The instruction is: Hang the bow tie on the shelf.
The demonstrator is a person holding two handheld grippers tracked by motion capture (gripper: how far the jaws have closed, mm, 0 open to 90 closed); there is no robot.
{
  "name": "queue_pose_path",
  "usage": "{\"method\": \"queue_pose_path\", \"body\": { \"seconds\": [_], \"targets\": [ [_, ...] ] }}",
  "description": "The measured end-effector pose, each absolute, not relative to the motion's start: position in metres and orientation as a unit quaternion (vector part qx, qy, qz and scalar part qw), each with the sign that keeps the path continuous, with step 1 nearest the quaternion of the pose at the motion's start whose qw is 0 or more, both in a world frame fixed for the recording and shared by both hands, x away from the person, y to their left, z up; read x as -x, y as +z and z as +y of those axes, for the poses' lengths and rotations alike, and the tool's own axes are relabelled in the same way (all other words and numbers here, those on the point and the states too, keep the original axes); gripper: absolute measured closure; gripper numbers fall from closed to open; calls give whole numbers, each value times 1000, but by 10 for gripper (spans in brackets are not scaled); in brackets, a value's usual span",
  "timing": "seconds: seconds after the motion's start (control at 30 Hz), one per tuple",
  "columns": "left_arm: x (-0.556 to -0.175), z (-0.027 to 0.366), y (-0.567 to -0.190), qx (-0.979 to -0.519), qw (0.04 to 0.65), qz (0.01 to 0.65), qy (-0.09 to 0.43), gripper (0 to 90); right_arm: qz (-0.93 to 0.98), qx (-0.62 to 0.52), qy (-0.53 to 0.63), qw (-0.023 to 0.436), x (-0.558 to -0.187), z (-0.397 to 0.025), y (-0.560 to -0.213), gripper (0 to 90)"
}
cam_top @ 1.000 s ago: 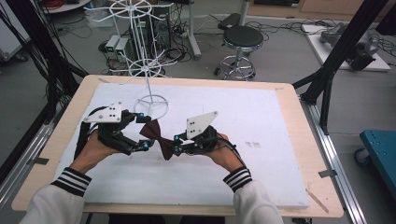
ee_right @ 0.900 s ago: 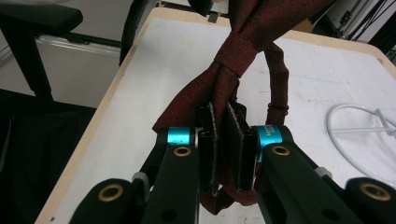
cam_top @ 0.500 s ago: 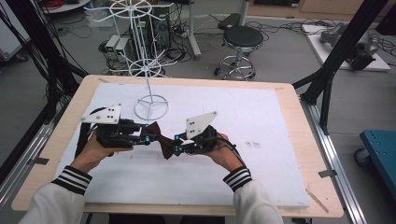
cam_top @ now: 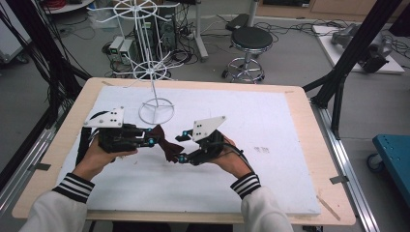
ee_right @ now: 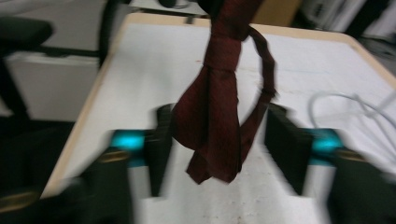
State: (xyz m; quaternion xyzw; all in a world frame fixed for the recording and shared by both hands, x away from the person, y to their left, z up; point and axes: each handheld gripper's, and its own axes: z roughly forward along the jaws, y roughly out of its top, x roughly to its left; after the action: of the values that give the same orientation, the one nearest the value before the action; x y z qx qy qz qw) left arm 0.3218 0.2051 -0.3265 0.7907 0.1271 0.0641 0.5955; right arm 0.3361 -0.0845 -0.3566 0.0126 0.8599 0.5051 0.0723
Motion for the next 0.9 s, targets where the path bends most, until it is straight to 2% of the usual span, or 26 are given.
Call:
{"method": "queue_pose_path", "body": {
  "seconds": [0.07,0.17,0.2,0.67,0.9],
  "targets": [
    [-322,208,-325,-788,597,131,71,836,847,-52,526,63,-334,-88,-359,104],
    [-321,209,-325,-788,597,134,73,836,839,-61,537,64,-335,-93,-360,101],
    [-321,209,-324,-788,595,137,79,836,833,-77,543,64,-336,-97,-362,6],
    [-322,219,-320,-780,596,164,99,836,798,-149,575,107,-330,-135,-359,7],
    [-322,226,-313,-776,592,182,116,836,781,-188,577,149,-324,-159,-350,7]
  ]
}}
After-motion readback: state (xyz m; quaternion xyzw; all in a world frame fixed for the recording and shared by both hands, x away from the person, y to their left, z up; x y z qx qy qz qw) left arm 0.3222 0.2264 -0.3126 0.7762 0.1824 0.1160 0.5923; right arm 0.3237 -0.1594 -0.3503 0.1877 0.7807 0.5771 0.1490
